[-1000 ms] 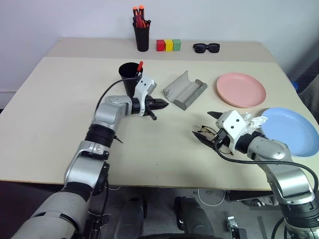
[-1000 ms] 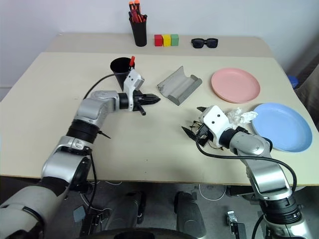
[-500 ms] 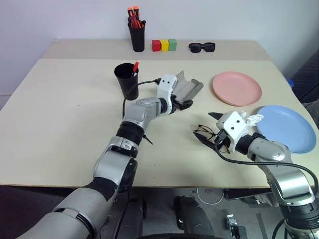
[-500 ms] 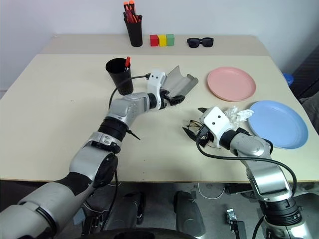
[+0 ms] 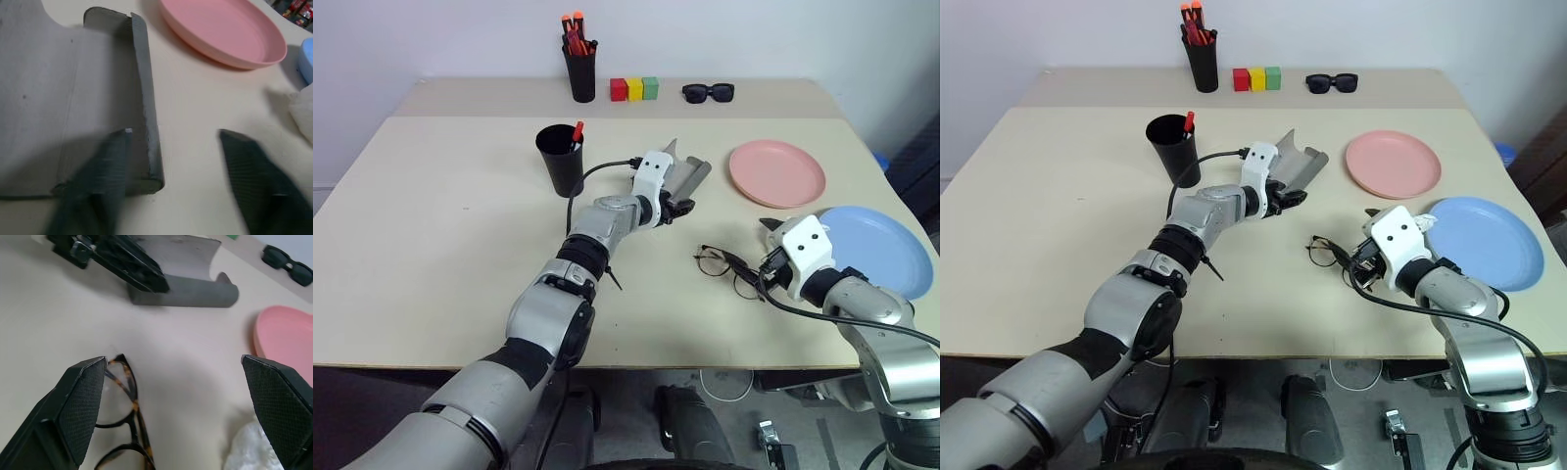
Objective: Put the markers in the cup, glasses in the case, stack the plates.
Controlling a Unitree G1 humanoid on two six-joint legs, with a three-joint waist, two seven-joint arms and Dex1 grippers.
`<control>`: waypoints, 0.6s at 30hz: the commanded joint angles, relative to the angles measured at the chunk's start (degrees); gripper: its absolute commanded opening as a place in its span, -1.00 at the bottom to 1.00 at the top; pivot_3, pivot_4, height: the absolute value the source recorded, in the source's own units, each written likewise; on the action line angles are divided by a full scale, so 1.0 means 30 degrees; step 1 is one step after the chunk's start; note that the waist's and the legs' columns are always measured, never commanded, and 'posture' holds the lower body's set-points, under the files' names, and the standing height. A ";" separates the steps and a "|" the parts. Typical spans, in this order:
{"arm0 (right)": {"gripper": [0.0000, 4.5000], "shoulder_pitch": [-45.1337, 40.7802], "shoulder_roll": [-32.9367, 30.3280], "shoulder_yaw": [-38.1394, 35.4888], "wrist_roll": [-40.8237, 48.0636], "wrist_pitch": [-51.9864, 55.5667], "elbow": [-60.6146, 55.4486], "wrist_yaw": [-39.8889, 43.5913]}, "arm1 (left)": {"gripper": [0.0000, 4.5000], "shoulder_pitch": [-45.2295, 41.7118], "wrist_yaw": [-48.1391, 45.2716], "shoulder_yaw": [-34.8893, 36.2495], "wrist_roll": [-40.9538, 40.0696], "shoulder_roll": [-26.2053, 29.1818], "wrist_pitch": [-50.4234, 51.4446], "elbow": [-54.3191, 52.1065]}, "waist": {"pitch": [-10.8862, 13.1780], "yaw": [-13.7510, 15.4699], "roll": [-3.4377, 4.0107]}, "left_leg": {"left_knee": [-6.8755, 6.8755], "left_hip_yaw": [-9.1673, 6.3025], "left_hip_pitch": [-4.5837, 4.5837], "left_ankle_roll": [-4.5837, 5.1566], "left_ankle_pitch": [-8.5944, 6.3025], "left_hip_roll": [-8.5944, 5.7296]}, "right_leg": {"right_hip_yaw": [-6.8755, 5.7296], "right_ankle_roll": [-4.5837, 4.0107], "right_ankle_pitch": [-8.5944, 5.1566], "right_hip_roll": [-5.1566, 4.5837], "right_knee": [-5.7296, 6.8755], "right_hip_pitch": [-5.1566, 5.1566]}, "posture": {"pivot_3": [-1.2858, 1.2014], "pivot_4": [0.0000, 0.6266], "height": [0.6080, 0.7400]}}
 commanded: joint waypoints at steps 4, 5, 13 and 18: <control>1.00 -0.0116 0.0191 -0.0606 0.0153 -0.0221 -0.0529 -0.0323 | -0.97 -0.0100 -0.0518 0.0237 0.0061 0.0013 -0.0810 -0.0422 | 0.0000 -0.0015 -0.0001 | -0.0002 -0.0001 0.0000 0.0000 0.0000 -0.0002 | 0.0000 0.0002 -0.0001 -0.0002 0.0000 0.0000 | 0.03 -0.52 1.00; 1.00 -0.0186 0.0219 -0.0585 0.0184 -0.0218 -0.0461 -0.0342 | -0.97 -0.0028 -0.0685 0.0354 -0.0043 0.0157 -0.0901 -0.0626 | 0.0000 -0.0015 0.0000 | -0.0002 -0.0001 0.0000 0.0000 0.0000 -0.0002 | 0.0000 0.0002 -0.0001 -0.0002 0.0002 -0.0001 | 0.03 -0.52 1.00; 1.00 -0.0588 0.0274 -0.0303 0.0353 -0.0239 -0.0145 -0.0108 | -0.97 0.2620 -0.5414 -0.1346 0.0546 0.3042 -0.2415 -0.5755 | -0.0006 -0.0170 0.0012 | -0.0031 0.0009 0.0015 -0.0001 0.0001 0.0009 | 0.0013 -0.0006 0.0000 0.0007 0.0014 -0.0012 | 0.03 -0.52 1.00; 1.00 -0.0549 0.0063 -0.0191 0.0598 -0.0294 -0.0073 0.0484 | -0.97 0.5477 -0.9904 -0.2251 -0.0441 0.6265 -0.1556 -1.0641 | -0.0008 -0.0104 0.0016 | -0.0027 0.0013 0.0013 -0.0002 0.0001 0.0011 | 0.0015 -0.0009 0.0001 0.0000 0.0010 -0.0007 | 0.03 -0.52 1.00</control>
